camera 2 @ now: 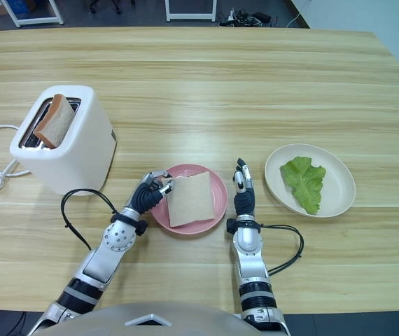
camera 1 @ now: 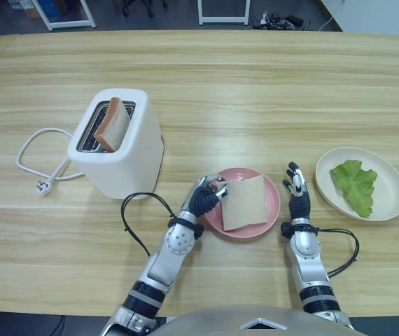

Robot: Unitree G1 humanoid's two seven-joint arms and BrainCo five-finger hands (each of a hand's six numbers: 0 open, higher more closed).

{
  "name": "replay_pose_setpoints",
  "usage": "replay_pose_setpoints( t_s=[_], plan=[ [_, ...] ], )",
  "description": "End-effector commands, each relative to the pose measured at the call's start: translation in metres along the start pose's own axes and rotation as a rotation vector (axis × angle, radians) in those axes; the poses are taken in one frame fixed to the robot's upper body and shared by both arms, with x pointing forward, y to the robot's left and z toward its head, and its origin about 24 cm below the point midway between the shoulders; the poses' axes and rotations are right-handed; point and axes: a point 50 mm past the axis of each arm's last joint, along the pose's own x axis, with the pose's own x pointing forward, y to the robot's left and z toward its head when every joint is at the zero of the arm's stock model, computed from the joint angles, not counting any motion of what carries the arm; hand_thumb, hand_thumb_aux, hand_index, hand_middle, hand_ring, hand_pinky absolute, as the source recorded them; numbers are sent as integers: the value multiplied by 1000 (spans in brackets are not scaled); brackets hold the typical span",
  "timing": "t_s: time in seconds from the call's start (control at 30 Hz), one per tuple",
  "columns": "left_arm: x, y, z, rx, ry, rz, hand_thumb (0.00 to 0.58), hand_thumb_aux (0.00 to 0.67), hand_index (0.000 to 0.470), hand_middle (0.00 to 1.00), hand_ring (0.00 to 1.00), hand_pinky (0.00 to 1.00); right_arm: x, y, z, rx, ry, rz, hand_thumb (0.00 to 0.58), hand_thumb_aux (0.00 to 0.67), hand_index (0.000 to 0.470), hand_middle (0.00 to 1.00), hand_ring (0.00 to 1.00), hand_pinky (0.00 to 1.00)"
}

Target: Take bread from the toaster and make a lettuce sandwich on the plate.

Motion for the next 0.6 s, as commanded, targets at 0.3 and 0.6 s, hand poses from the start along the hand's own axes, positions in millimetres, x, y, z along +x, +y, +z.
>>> replay_pose_setpoints(
  t_s=[0.3,0.6],
  plan=[
    [-7,50,58,778,-319,484,0,0,0,0,0,0,-5,-2,-10,-24,69,13,0,0,0,0,0,0],
    [-9,40,17,-230,-97,307,0,0,0,0,0,0,-14,-33,91,-228,-476,62,0,0,0,0,0,0]
  ],
)
